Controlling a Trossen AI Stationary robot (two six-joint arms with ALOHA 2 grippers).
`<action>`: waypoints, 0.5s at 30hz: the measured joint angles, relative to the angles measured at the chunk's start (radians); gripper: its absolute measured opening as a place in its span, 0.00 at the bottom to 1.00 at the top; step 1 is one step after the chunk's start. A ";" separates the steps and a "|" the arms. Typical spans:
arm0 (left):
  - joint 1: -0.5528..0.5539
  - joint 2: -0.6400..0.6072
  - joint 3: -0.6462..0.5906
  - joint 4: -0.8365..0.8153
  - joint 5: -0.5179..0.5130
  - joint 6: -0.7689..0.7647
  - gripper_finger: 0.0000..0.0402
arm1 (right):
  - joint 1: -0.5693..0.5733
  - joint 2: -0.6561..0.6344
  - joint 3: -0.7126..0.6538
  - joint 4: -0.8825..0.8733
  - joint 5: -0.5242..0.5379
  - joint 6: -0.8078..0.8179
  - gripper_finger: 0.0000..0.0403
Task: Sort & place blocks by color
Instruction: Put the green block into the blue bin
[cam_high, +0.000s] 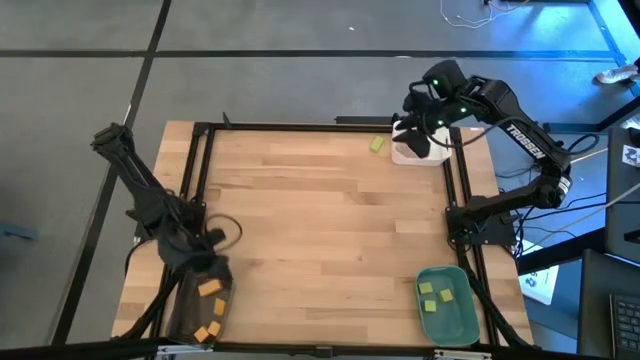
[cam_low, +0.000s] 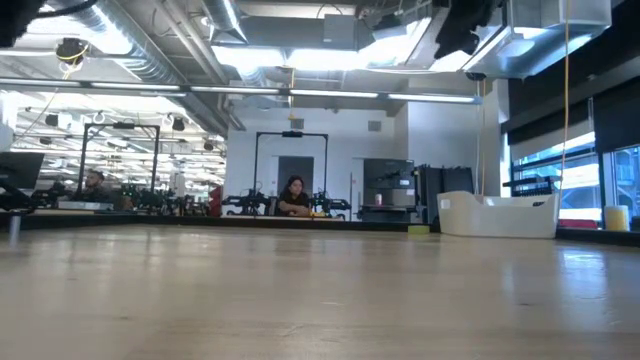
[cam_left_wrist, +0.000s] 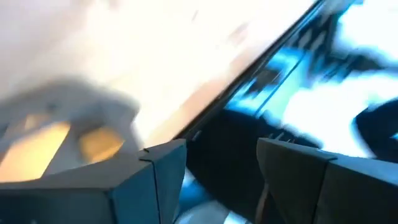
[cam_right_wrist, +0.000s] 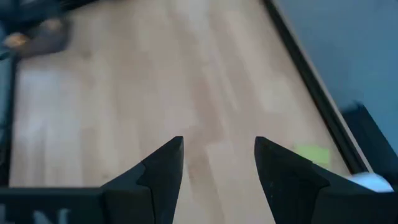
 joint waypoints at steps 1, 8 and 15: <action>0.009 -0.027 0.010 -0.024 -0.056 0.005 0.47 | 0.000 0.003 0.000 0.003 0.032 0.037 0.49; 0.127 -0.207 0.064 -0.103 -0.421 0.227 0.47 | 0.000 0.034 0.000 0.056 0.080 0.184 0.49; 0.347 -0.278 0.104 -0.112 -0.502 0.544 0.47 | 0.001 0.110 0.000 0.194 0.122 0.476 0.49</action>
